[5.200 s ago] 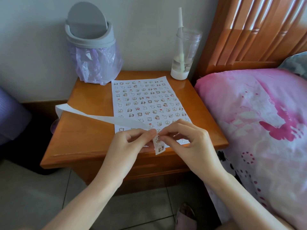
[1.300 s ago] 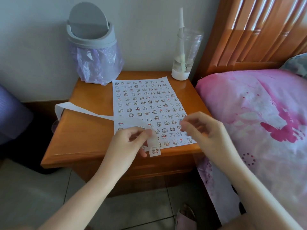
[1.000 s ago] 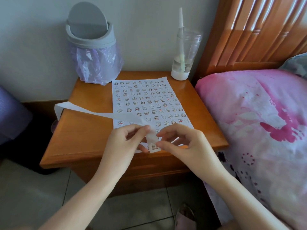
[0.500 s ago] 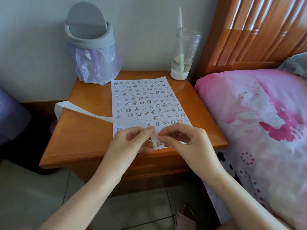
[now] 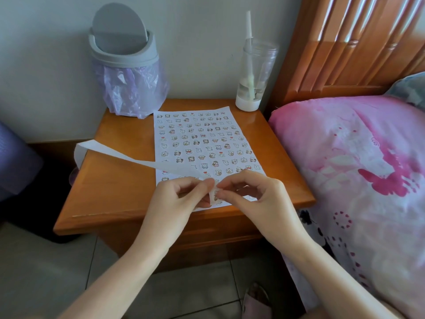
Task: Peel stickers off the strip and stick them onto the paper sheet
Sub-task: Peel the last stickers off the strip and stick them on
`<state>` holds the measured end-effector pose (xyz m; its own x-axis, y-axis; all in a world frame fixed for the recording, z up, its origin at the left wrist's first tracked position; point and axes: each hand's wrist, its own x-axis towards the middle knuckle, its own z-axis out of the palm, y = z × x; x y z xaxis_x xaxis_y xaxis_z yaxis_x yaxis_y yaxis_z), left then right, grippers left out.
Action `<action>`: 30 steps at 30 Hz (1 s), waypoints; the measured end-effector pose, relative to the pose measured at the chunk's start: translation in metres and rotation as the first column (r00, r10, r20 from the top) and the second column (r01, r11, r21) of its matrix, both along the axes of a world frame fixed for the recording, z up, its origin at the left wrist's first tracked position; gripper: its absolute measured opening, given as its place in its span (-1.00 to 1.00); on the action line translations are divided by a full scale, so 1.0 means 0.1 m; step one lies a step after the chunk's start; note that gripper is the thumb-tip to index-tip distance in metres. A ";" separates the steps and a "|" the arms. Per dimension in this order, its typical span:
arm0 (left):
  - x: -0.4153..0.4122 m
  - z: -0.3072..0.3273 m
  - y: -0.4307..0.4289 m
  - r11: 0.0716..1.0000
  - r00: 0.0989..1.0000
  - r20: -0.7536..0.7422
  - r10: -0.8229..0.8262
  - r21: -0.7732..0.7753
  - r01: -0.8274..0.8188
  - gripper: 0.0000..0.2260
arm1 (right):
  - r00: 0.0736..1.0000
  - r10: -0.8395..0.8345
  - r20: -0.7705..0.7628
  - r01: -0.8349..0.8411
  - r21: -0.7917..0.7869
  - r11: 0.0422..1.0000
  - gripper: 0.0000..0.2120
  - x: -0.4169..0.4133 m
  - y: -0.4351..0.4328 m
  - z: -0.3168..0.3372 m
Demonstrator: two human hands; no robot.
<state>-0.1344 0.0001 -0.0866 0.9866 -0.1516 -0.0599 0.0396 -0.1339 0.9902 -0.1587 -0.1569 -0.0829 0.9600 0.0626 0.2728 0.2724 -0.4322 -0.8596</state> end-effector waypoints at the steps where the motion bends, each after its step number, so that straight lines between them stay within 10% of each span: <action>1: 0.00 0.00 0.00 1.000 1.000 0.009 0.000 0.001 0.000 -0.84 | 1.000 -0.005 0.009 0.005 -0.002 1.000 -0.90 0.00 0.00 0.00; 30: -0.01 -0.02 -0.03 0.997 1.000 -0.007 0.019 -0.068 -0.019 -0.85 | 0.996 -0.024 0.090 0.032 -0.089 0.996 -0.92 0.01 0.02 -0.02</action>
